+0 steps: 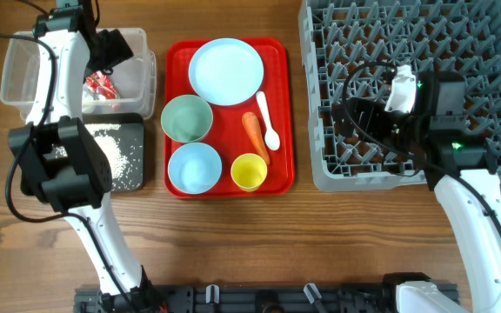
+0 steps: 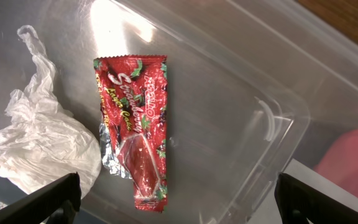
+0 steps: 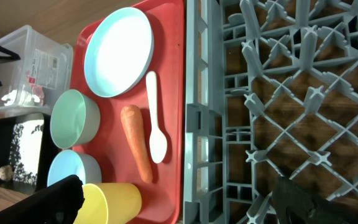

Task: Sort waste into correct bins and load items into the dishwasher rack
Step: 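Carry the wrapper left and drop it into the clear bin, then grasp the yellow cup on the red tray with the left gripper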

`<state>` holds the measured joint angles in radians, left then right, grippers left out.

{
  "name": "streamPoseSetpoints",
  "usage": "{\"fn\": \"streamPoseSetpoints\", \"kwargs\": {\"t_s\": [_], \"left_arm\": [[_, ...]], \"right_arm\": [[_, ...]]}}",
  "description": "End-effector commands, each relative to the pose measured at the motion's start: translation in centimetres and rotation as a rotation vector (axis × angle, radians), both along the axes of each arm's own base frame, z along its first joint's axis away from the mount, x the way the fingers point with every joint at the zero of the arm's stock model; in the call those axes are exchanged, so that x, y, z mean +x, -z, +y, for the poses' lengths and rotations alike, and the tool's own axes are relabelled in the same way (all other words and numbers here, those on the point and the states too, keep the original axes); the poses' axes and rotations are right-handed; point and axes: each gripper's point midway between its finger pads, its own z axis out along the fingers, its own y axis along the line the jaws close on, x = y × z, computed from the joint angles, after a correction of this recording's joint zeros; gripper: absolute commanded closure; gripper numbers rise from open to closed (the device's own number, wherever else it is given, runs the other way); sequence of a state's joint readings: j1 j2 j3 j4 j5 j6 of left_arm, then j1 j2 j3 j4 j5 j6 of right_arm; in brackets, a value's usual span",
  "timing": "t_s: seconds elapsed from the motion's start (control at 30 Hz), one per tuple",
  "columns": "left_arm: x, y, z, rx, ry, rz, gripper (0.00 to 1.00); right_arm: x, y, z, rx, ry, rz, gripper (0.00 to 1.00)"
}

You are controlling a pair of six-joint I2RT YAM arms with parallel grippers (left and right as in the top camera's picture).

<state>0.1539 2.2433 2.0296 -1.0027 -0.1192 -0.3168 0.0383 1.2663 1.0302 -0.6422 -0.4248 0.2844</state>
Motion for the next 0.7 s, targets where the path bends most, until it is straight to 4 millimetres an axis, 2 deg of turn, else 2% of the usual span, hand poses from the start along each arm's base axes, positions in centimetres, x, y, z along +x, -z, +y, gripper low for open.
{"fn": "streamPoseSetpoints", "kwargs": {"t_s": [0.0, 0.07, 0.2, 0.23, 0.37, 0.53, 0.67], "left_arm": [[-0.2, -5.2, -0.3, 0.013, 0.001, -0.099, 0.0], [-0.3, -7.0, -1.8, -0.019, 0.044, -0.132, 0.0], [-0.6, -9.3, -8.0, -0.134, 0.308, -0.17, 0.0], [-1.4, -9.4, -11.8, -0.185, 0.438, -0.149, 0.0], [-4.0, -8.2, -16.9, -0.205, 0.601, -0.043, 0.0], [-6.9, -7.5, -22.2, -0.184, 0.817, 0.038, 0.0], [-8.7, -7.1, -24.7, -0.174, 0.928, 0.088, 0.05]], "right_arm": [[0.4, -0.1, 0.0, -0.001, 0.006, -0.004, 0.0], [0.5, -0.1, 0.0, -0.001, 0.006, -0.008, 0.0], [0.5, -0.2, 0.0, -0.001, 0.006, -0.009, 0.01], [0.5, -0.1, 0.0, -0.002, 0.005, -0.008, 0.0], [0.5, -0.1, 0.0, -0.003, 0.004, -0.009, 0.0], [0.6, -0.2, 0.0, -0.005, 0.007, -0.016, 0.0], [0.6, -0.2, 0.0, -0.005, 0.007, -0.013, 0.0]]}}
